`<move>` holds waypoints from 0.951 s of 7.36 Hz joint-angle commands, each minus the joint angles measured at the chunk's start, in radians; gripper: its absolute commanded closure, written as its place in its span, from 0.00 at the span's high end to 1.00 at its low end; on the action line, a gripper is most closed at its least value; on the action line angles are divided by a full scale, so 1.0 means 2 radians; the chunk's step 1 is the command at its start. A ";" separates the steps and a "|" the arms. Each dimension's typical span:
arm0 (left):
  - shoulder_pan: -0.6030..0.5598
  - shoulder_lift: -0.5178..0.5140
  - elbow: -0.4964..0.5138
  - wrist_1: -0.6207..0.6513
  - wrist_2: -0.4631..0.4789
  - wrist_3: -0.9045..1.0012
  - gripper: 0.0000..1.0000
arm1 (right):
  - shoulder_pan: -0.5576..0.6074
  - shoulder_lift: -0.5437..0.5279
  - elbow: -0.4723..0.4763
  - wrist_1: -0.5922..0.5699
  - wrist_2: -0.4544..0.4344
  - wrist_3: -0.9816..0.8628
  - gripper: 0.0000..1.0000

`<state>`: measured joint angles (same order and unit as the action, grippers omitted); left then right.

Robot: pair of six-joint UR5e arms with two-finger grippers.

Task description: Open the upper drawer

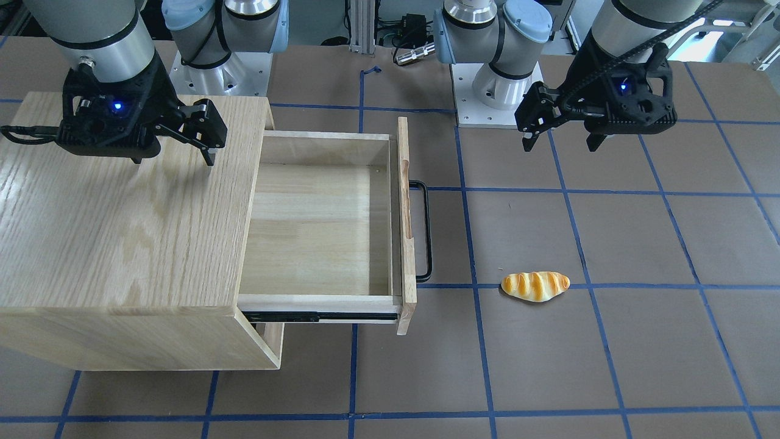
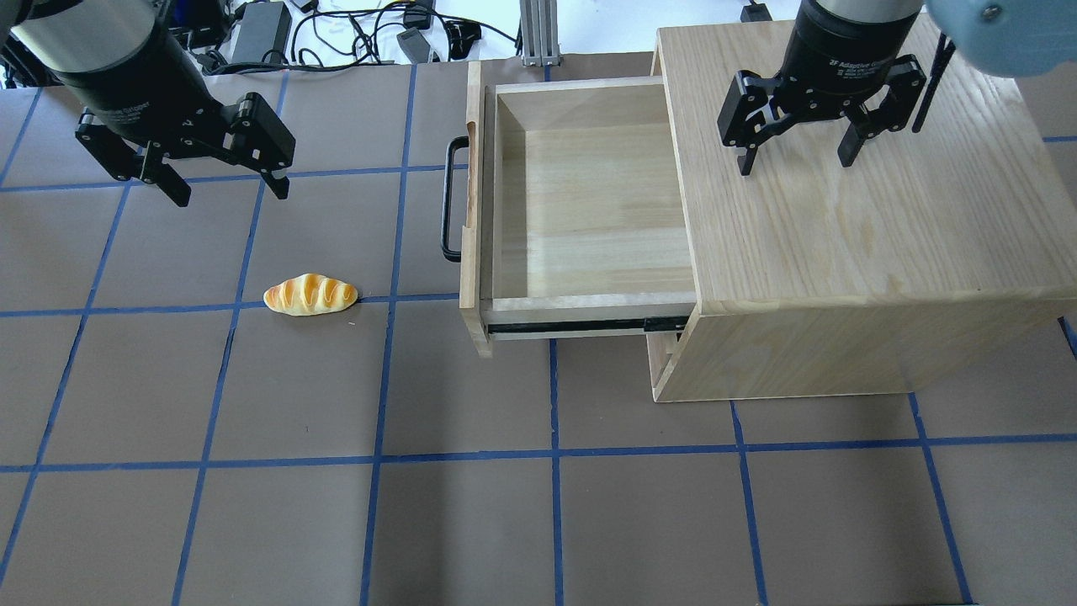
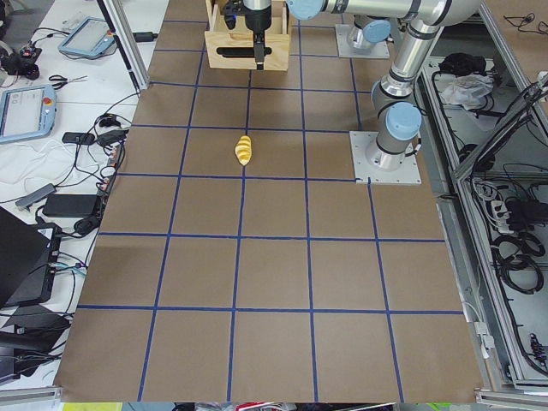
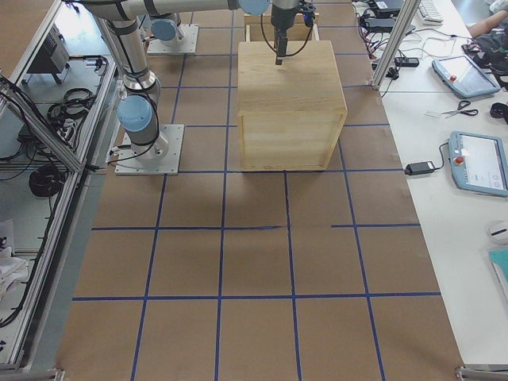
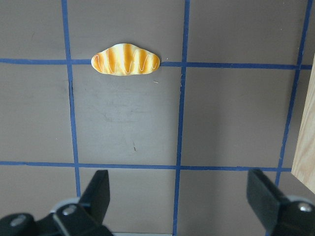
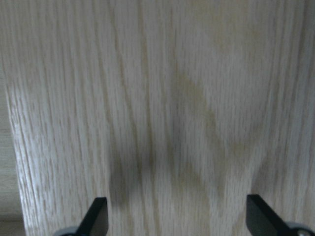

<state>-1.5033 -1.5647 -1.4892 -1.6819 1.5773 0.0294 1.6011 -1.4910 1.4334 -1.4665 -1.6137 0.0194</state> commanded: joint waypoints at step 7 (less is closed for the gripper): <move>0.001 -0.004 0.001 0.013 0.000 0.001 1.00 | 0.000 0.000 0.000 0.000 0.000 -0.001 1.00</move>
<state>-1.5025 -1.5664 -1.4872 -1.6681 1.5770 0.0295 1.6012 -1.4910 1.4332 -1.4665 -1.6137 0.0193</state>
